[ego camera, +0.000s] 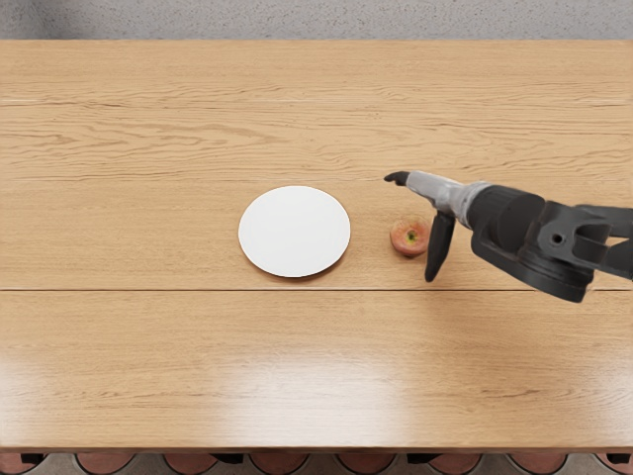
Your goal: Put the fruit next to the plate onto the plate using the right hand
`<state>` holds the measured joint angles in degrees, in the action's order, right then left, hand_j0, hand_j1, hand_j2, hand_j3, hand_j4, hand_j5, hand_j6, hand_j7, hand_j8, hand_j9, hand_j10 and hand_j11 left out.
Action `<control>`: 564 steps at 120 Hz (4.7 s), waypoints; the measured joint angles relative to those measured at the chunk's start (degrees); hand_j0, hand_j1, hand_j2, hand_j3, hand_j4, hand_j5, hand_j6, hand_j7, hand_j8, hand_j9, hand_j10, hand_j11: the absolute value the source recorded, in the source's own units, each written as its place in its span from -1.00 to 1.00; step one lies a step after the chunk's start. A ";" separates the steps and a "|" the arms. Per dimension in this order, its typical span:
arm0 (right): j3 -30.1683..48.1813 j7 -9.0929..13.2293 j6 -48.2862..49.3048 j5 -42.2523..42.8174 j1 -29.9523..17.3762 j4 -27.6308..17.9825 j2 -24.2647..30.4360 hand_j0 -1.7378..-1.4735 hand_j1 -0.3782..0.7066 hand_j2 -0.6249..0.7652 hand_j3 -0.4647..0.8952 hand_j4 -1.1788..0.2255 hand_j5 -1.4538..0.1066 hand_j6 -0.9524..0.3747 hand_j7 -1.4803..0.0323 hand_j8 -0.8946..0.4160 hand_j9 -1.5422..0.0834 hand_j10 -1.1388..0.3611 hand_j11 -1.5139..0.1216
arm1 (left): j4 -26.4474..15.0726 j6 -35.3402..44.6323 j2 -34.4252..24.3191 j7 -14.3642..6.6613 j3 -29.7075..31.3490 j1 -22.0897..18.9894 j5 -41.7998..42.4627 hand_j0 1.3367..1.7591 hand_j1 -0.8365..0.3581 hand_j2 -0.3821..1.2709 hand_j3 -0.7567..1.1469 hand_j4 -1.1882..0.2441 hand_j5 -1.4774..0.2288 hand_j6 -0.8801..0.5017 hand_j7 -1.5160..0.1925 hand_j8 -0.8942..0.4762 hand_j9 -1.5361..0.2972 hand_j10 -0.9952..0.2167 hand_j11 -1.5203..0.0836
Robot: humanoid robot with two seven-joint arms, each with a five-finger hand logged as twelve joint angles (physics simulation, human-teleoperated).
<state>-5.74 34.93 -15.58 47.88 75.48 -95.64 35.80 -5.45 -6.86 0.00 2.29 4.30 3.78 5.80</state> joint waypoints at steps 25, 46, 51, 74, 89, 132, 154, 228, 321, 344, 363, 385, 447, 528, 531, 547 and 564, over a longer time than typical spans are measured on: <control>-2.77 0.06 -3.51 -0.03 0.01 2.00 -2.33 -0.40 -0.65 -0.14 -0.32 0.48 0.64 0.23 0.73 0.15 0.68 0.34 0.64 | 0.00 0.00 0.00 0.00 0.00 0.00 0.00 0.52 0.52 -0.48 -0.21 0.34 0.38 -0.06 0.42 -0.03 0.35 0.26 0.52; -3.51 0.07 -4.57 -0.07 -0.37 3.60 -4.24 -0.40 -0.48 -0.16 -0.32 0.37 0.51 0.11 0.59 0.04 0.56 0.23 0.51 | 0.00 0.00 0.00 0.00 0.00 -0.01 0.00 0.52 0.52 -0.48 -0.21 0.34 0.38 -0.06 0.42 -0.03 0.35 0.26 0.52; -3.57 0.07 -4.76 -0.07 -0.51 3.95 -4.58 -0.40 -0.45 -0.16 -0.32 0.35 0.49 0.09 0.57 0.02 0.53 0.21 0.49 | 0.00 0.01 0.00 0.00 0.00 0.00 0.00 0.52 0.52 -0.48 -0.21 0.34 0.38 -0.06 0.42 -0.03 0.35 0.26 0.52; -4.54 0.07 -7.08 0.00 -1.09 5.20 -5.32 -0.40 -0.36 -0.17 -0.32 0.30 0.42 0.03 0.50 -0.04 0.47 0.16 0.43 | 0.00 0.00 0.00 0.00 0.00 0.00 0.00 0.52 0.52 -0.48 -0.21 0.34 0.38 -0.06 0.42 -0.03 0.35 0.26 0.52; -6.62 0.07 -9.29 0.13 -1.11 6.97 -6.73 -0.40 -0.33 -0.18 -0.32 0.28 0.40 0.01 0.48 -0.06 0.45 0.15 0.41 | 0.00 0.00 0.00 0.00 0.00 -0.04 0.00 0.52 0.52 -0.48 -0.21 0.34 0.38 -0.06 0.42 -0.03 0.35 0.26 0.52; -10.21 0.07 -12.55 -0.37 -1.48 12.31 -11.99 -0.40 -0.30 -0.18 -0.32 0.26 0.38 -0.01 0.46 -0.08 0.43 0.13 0.39 | 0.00 0.00 0.00 0.00 0.00 0.00 0.00 0.52 0.52 -0.48 -0.21 0.34 0.38 -0.06 0.42 -0.03 0.35 0.26 0.52; -10.67 0.07 -12.70 -0.78 -1.55 13.11 -12.66 -0.40 -0.13 -0.20 -0.32 0.15 0.25 -0.12 0.32 -0.20 0.31 0.02 0.26 | 0.00 0.00 0.00 0.00 0.00 -0.02 0.00 0.52 0.52 -0.48 -0.21 0.34 0.38 -0.06 0.42 -0.03 0.35 0.26 0.52; -10.36 0.06 -10.82 -5.97 0.57 13.16 -11.90 -0.34 0.07 0.18 -0.32 -0.14 -0.23 -0.05 -0.14 -0.14 -0.14 -0.13 -0.17 | 0.00 0.00 0.00 0.00 0.00 -0.03 0.00 0.52 0.52 -0.48 -0.21 0.34 0.38 -0.06 0.42 -0.03 0.35 0.26 0.52; 8.71 0.05 12.91 -12.70 4.12 17.26 -17.10 -0.38 0.06 0.43 -0.32 -0.23 -0.28 -0.17 -0.18 -0.19 -0.19 -0.19 -0.22 | 0.00 0.01 0.00 0.00 0.00 -0.01 0.00 0.52 0.52 -0.48 -0.21 0.34 0.38 -0.06 0.42 -0.03 0.35 0.26 0.52; 8.60 0.04 13.21 -12.23 4.04 26.02 -25.10 -0.39 0.11 0.58 -0.32 -0.24 -0.29 -0.18 -0.18 -0.20 -0.20 -0.20 -0.23 | 0.00 0.01 0.00 0.00 0.00 0.00 0.00 0.52 0.52 -0.48 -0.21 0.34 0.38 -0.06 0.42 -0.03 0.35 0.26 0.52; 7.52 -0.39 13.29 -10.97 3.92 32.23 -30.03 -0.39 0.09 0.58 -0.32 -0.24 -0.28 -0.22 -0.18 -0.25 -0.20 -0.23 -0.24 | 0.00 0.00 0.00 0.00 0.00 -0.03 0.00 0.52 0.52 -0.48 -0.21 0.34 0.38 -0.06 0.42 -0.03 0.35 0.26 0.52; 6.63 -1.24 13.28 -9.41 3.57 36.23 -33.01 -0.39 0.07 0.56 -0.32 -0.23 -0.27 -0.24 -0.17 -0.26 -0.19 -0.24 -0.24 | 0.00 0.00 0.00 0.00 0.00 0.00 0.00 0.52 0.52 -0.48 -0.21 0.34 0.38 -0.06 0.42 -0.03 0.35 0.26 0.52; 6.30 -1.03 12.73 -9.31 3.00 38.32 -33.60 -0.40 -0.26 -0.03 -0.32 0.19 0.28 -0.04 0.36 -0.11 0.34 0.05 0.29 | 0.00 0.00 0.00 0.00 0.00 0.00 0.00 0.52 0.52 -0.48 -0.21 0.34 0.38 -0.06 0.42 -0.03 0.35 0.26 0.52; 38.06 -3.95 28.68 -16.70 -13.77 24.26 -13.96 -0.40 -0.81 -0.11 -0.32 0.59 0.76 0.34 0.85 0.27 0.80 0.43 0.75 | 0.00 0.00 0.00 0.00 0.00 0.00 0.00 0.52 0.52 -0.48 -0.20 0.34 0.38 -0.06 0.42 -0.03 0.35 0.26 0.52; 40.24 -3.96 30.06 -16.86 -15.36 23.85 -13.20 -0.40 -0.82 -0.11 -0.32 0.59 0.76 0.34 0.85 0.27 0.80 0.44 0.76 | 0.00 0.00 0.00 0.00 0.00 0.00 0.00 0.52 0.52 -0.48 -0.21 0.34 0.38 -0.06 0.42 -0.03 0.35 0.26 0.52; 50.15 -4.86 39.61 -22.51 -23.78 22.77 -7.57 -0.40 -0.83 -0.11 -0.32 0.60 0.78 0.36 0.87 0.29 0.81 0.45 0.77 | 0.00 0.00 0.00 0.00 0.00 0.00 0.00 0.52 0.52 -0.48 -0.21 0.34 0.38 -0.06 0.42 -0.03 0.35 0.26 0.52; 54.14 -8.78 47.53 -33.02 -30.46 23.14 0.86 -0.40 -0.84 -0.11 -0.32 0.61 0.78 0.36 0.88 0.29 0.82 0.45 0.78 | 0.00 0.01 0.00 0.00 0.00 -0.01 0.00 0.52 0.52 -0.48 -0.21 0.34 0.38 -0.06 0.42 -0.03 0.35 0.26 0.52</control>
<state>48.40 26.15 31.95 14.87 45.02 -72.51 36.65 -5.45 -6.85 0.00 2.29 4.30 3.77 5.80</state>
